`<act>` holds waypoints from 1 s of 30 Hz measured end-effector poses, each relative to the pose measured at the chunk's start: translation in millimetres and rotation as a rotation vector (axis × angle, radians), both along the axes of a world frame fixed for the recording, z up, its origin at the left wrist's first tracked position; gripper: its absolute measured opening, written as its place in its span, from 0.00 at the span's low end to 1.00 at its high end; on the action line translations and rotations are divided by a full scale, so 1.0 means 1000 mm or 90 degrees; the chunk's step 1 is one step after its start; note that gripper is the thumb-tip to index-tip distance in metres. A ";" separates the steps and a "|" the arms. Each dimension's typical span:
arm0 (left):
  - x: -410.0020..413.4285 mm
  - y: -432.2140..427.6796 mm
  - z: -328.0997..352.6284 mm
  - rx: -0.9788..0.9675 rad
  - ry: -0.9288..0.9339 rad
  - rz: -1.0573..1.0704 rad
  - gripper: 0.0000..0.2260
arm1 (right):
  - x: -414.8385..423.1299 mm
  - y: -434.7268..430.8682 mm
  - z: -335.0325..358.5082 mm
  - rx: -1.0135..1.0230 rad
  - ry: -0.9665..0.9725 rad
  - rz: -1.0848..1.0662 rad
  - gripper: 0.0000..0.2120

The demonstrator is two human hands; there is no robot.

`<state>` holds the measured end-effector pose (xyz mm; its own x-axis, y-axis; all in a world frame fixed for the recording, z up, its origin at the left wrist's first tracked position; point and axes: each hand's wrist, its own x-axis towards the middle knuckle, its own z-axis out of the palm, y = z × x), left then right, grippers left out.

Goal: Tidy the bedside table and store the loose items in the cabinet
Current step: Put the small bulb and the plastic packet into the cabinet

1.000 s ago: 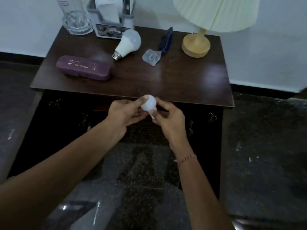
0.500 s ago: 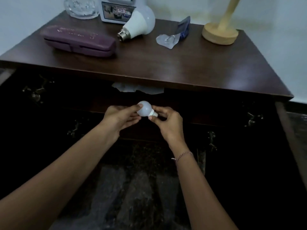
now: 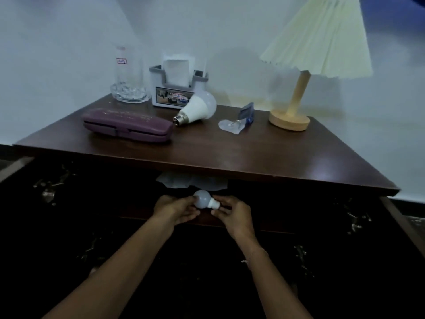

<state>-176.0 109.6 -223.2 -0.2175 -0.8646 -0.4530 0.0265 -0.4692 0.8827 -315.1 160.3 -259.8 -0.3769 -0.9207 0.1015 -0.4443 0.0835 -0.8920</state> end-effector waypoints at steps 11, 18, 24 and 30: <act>0.002 -0.001 -0.004 0.011 -0.010 0.033 0.12 | -0.008 -0.005 0.001 0.055 -0.144 0.000 0.28; 0.004 0.010 0.026 0.056 -0.065 -0.044 0.20 | -0.009 0.000 0.028 0.173 -0.043 -0.008 0.27; 0.008 0.013 0.034 0.054 -0.123 -0.094 0.24 | -0.003 0.008 0.037 0.236 -0.036 -0.042 0.27; 0.005 -0.004 0.023 0.051 -0.089 -0.130 0.30 | -0.008 0.002 0.027 0.257 0.023 -0.026 0.28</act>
